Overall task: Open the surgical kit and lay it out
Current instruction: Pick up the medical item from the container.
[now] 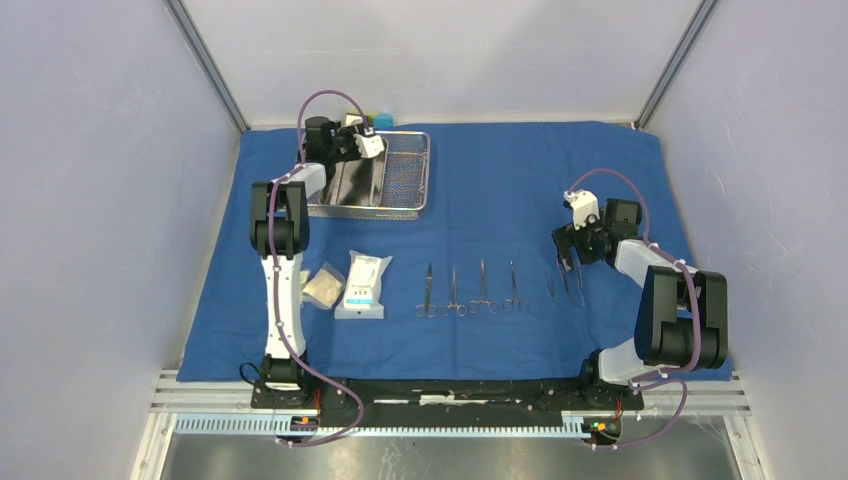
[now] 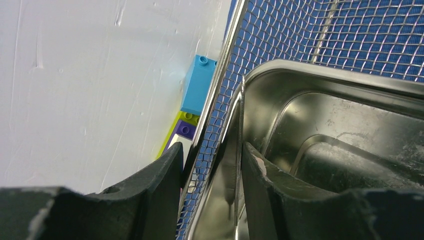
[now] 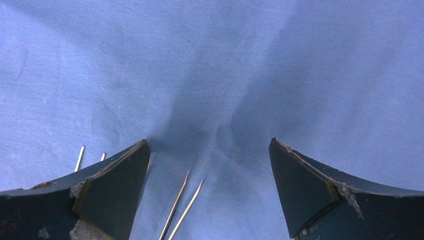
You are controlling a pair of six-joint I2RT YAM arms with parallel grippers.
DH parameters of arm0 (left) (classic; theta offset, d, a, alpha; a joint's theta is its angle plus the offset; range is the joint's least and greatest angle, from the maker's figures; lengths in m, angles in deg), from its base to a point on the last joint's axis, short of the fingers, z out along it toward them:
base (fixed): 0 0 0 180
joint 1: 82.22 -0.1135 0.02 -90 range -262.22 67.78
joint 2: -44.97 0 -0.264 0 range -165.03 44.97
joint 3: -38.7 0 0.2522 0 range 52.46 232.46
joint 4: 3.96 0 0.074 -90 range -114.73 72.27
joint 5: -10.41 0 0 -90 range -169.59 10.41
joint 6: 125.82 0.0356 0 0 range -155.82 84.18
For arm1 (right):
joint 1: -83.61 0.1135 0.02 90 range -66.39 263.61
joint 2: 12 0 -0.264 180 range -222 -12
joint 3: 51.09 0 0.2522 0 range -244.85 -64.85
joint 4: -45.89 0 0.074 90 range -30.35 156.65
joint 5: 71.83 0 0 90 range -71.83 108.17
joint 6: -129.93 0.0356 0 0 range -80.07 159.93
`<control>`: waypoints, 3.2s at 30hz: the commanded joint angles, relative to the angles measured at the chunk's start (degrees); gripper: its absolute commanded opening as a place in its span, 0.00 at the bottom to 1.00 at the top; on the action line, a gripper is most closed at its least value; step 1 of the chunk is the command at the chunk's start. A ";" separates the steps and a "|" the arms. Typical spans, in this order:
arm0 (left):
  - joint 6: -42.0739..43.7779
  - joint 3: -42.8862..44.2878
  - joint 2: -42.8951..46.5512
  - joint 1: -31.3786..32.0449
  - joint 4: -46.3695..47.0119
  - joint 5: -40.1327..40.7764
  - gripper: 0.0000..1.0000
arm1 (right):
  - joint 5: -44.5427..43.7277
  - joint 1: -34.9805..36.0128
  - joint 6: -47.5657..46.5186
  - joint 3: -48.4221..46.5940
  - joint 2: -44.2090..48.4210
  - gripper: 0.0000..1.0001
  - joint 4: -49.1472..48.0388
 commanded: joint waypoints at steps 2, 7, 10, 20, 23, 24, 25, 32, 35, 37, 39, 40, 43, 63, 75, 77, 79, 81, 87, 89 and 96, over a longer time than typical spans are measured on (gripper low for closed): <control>-5.26 0.90 2.58 -0.11 -5.17 -3.57 0.14 | 0.67 -0.19 -0.08 -1.95 -0.14 0.98 -0.29; -8.26 3.81 2.38 -0.38 -8.95 -5.09 0.13 | 0.78 -0.19 -0.13 -1.87 -0.03 0.98 -0.28; -8.36 4.90 2.20 -0.47 -11.10 -5.89 0.11 | 0.72 -0.23 -0.13 -1.87 0.04 0.98 -0.30; -5.41 4.57 1.71 -0.45 -12.31 -5.11 0.05 | 0.87 -0.28 -0.13 -1.87 -0.06 0.97 -0.29; -5.47 4.57 1.91 -0.42 -12.88 -5.52 0.03 | 0.78 -0.28 -0.13 -1.87 -0.14 0.97 -0.26; -5.69 4.62 2.02 -0.40 -13.02 -5.84 0.03 | 0.78 -0.23 -0.13 -1.86 -0.17 0.98 -0.22; -5.82 4.64 2.09 -0.44 -13.29 -6.14 0.02 | 0.74 -0.23 -0.07 -1.91 -0.23 0.98 -0.28; -7.31 6.21 2.64 -0.66 -16.77 -8.18 0.02 | 0.73 -0.28 -0.04 -2.11 -0.48 0.98 -0.09; -6.54 7.58 2.58 -0.71 -20.52 -9.34 0.02 | 0.94 -0.28 -0.04 -2.13 -0.50 0.98 -0.10; -6.44 7.88 2.51 -0.66 -21.27 -9.63 0.02 | 1.02 -0.28 -0.04 -2.13 -0.49 0.97 -0.05; -6.34 8.01 2.41 -0.66 -21.75 -9.62 0.02 | 1.02 -0.28 -0.04 -2.13 -0.43 0.97 -0.06; -6.26 7.99 2.30 -0.66 -22.00 -9.68 0.02 | 0.98 -0.28 -0.04 -2.04 -0.37 0.98 -0.02; -5.46 8.46 2.03 -0.66 -23.77 -9.95 0.02 | 1.11 -0.27 -0.04 -1.95 -0.40 0.98 -0.10; -12.55 9.97 0.78 -1.94 -23.24 -15.13 0.06 | 0.66 -0.36 -0.13 -1.96 -0.13 0.97 -0.02; -11.84 10.32 0.14 -2.15 -22.56 -16.24 0.02 | 0.44 -0.36 -0.13 -2.04 -0.24 0.97 0.16; -11.09 10.08 -0.02 -2.14 -22.62 -15.86 0.02 | 0.49 -0.36 -0.13 -2.04 -0.30 0.98 0.14; -9.87 9.71 0.14 -2.14 -22.91 -15.69 0.02 | 0.50 -0.36 -0.13 -2.04 -0.33 0.98 0.16; -8.23 9.66 0.22 -2.15 -24.12 -15.61 0.02 | 0.56 -0.34 -0.04 -2.11 -0.44 0.98 0.16; -6.69 9.83 0.15 -2.15 -25.01 -16.28 0.02 | 0.75 -0.36 -0.06 -2.13 -0.58 0.98 0.21; -5.80 9.92 0.09 -2.15 -25.23 -16.68 0.02 | 0.77 -0.36 -0.04 -2.13 -0.62 0.97 0.26; 6.47 10.64 0.35 -2.06 -33.26 -16.92 0.02 | 0.81 -0.32 -0.04 -2.11 -0.52 0.97 0.25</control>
